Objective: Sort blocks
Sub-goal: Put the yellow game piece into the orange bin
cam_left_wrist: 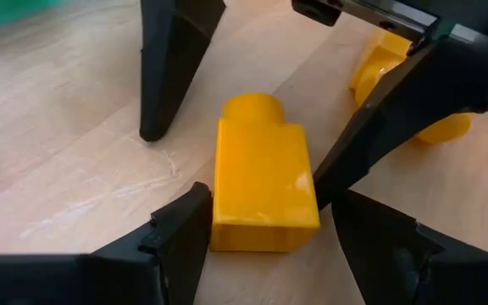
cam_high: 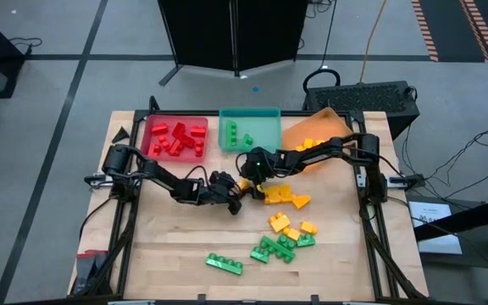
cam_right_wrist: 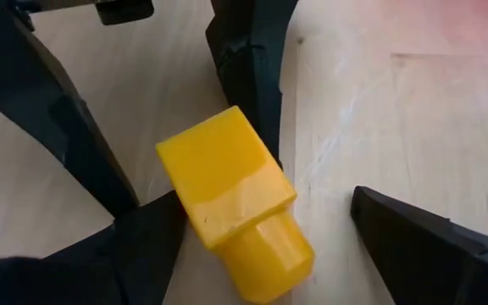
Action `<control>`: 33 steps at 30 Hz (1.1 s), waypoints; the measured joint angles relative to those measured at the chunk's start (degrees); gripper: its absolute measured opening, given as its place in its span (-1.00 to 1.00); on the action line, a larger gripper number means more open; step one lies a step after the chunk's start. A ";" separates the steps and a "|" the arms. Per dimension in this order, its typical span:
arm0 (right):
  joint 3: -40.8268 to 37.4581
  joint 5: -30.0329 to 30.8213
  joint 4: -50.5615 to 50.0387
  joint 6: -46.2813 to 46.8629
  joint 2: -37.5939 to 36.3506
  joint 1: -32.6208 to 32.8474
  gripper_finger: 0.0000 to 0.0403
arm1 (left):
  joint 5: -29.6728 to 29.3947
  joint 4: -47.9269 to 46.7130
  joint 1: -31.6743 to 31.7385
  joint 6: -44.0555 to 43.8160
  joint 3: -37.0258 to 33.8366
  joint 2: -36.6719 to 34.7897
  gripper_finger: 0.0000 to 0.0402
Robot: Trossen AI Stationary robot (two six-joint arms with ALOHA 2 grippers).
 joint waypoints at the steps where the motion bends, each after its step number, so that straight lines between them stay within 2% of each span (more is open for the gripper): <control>1: -0.02 0.62 -0.03 -0.07 0.00 0.00 0.59 | 0.04 -0.09 -0.02 0.00 0.02 0.00 0.23; 4: 0.37 0.89 -1.00 -0.18 -0.57 0.05 0.35 | 0.15 -0.15 -0.04 0.01 0.02 0.00 0.23; 10: 1.25 -0.22 -2.35 0.30 -0.50 0.10 -0.42 | 0.11 -0.28 0.04 0.17 0.04 0.00 0.23; 19: 1.27 -0.59 -2.68 2.42 -0.59 -0.10 -0.44 | 0.11 -0.30 0.00 -1.74 0.04 -0.04 0.23; 25: 1.14 0.01 -7.47 3.40 -3.97 -1.38 -0.44 | 1.88 -1.64 -0.28 -3.44 0.13 -1.28 0.23; 28: 1.04 7.49 -9.30 2.09 -6.84 -3.33 -0.44 | 4.17 -2.56 -0.60 -3.47 0.15 -2.48 0.22; 33: 1.13 9.66 -17.01 -0.21 -12.19 -6.74 -0.44 | 5.35 -2.59 -0.30 -3.43 0.15 -2.62 0.22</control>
